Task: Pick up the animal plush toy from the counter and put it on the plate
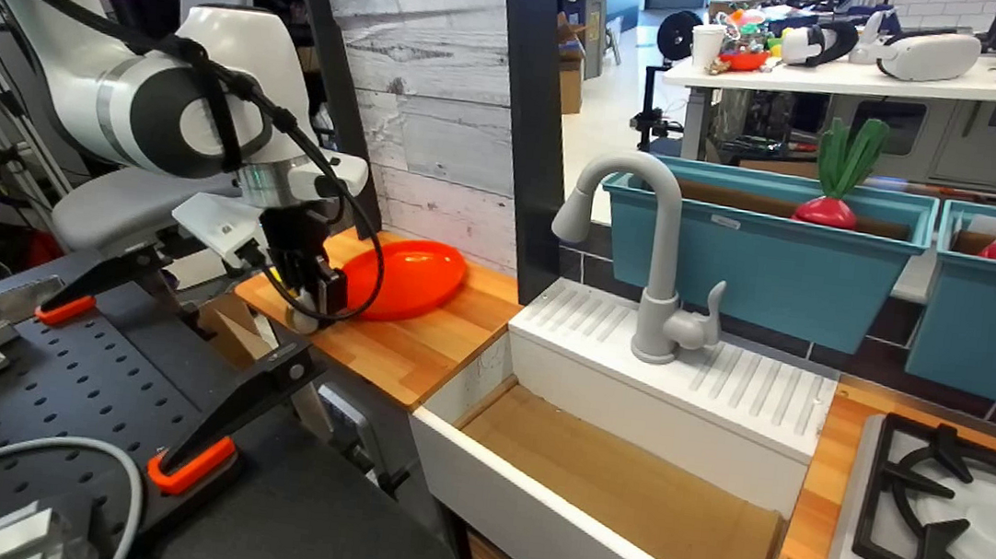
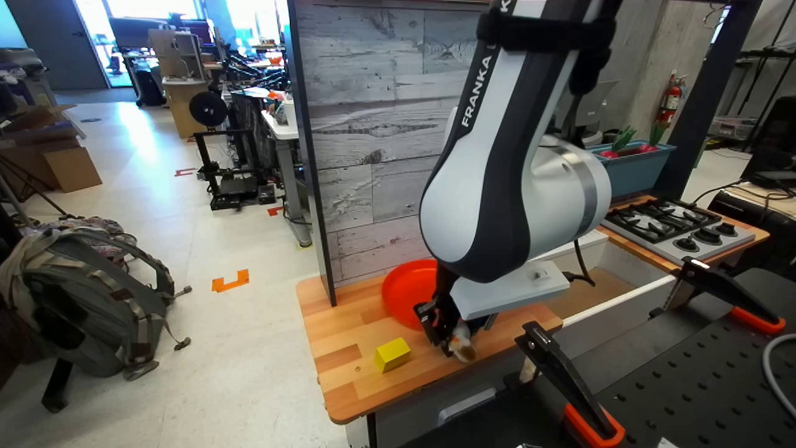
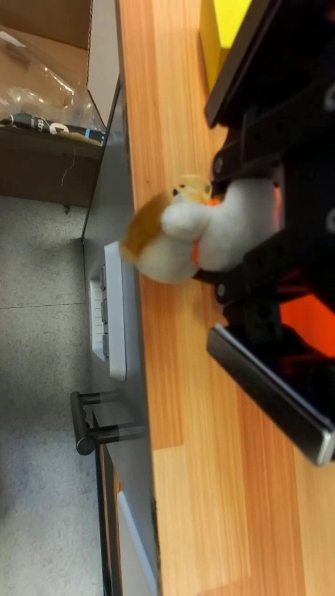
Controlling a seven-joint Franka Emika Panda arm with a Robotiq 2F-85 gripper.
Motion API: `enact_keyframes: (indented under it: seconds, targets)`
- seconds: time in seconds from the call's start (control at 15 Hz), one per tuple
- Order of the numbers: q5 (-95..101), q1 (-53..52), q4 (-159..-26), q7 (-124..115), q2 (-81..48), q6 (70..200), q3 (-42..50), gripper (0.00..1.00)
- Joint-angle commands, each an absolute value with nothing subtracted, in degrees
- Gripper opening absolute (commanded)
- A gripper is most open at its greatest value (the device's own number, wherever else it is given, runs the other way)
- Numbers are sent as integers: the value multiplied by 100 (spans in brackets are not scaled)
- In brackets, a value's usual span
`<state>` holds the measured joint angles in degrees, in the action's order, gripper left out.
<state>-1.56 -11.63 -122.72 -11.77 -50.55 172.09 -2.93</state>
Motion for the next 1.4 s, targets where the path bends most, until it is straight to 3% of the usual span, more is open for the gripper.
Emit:
enact_keyframes:
  seconds: [0.0,0.67,1.33]
  targets:
    - [-154,-1400,-12362,-1040,-4875,17231,-250,1]
    - [-284,-1144,-12775,-904,-3756,17745,-518,2]
    - [-543,-298,-12017,-915,-4246,17571,-520,2]
